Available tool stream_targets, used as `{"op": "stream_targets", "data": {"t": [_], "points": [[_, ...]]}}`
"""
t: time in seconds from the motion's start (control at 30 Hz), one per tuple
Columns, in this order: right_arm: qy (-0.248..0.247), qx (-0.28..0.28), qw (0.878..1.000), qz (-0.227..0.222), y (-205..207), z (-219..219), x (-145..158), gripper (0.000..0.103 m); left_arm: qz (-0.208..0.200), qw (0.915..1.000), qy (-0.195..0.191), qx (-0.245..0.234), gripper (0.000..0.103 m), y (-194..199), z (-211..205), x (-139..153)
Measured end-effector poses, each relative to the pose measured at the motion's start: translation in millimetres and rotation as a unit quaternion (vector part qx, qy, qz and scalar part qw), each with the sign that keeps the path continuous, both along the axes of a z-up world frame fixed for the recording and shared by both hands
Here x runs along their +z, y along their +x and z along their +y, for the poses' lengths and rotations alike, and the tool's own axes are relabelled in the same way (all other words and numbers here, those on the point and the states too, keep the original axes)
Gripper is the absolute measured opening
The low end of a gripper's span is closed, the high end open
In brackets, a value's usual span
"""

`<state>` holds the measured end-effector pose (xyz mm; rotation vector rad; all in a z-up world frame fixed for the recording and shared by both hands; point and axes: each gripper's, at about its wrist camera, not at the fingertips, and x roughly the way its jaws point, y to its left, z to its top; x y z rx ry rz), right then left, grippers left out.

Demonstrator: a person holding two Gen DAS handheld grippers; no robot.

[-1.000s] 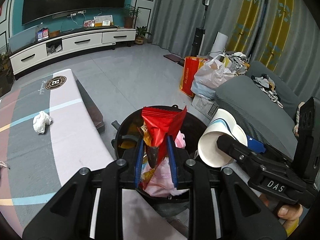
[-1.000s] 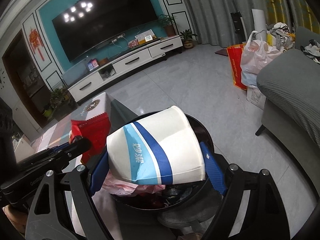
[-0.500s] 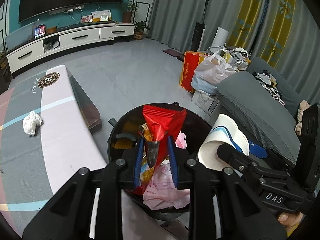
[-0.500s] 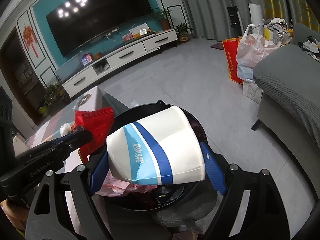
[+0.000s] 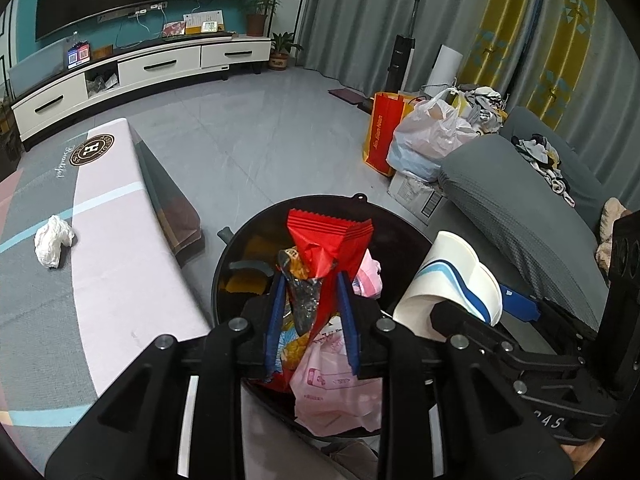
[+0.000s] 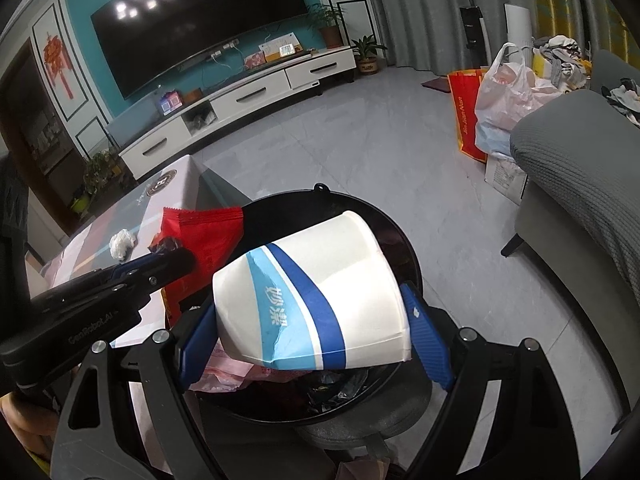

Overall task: Collect trash
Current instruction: 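Carry the chip bag and cup over the bucket and open both tools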

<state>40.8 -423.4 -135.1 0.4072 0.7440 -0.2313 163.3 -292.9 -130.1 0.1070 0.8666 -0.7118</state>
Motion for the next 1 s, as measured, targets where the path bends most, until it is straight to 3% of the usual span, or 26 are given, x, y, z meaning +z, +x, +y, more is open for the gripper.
{"op": "stream_targets", "data": {"t": [0.7, 1.0], "points": [[-0.003, 0.001, 1.0, 0.022, 5.5, 0.2, -6.8, 0.084, -0.003, 0.9999, 0.013, -0.002, 0.032, -0.6, -5.5, -3.2], [-0.002, -0.005, 1.0, 0.027, 5.6, -2.2, -9.7, 0.085, -0.002, 0.9999, 0.014, -0.002, 0.04, -1.1, -5.2, -2.5]]}}
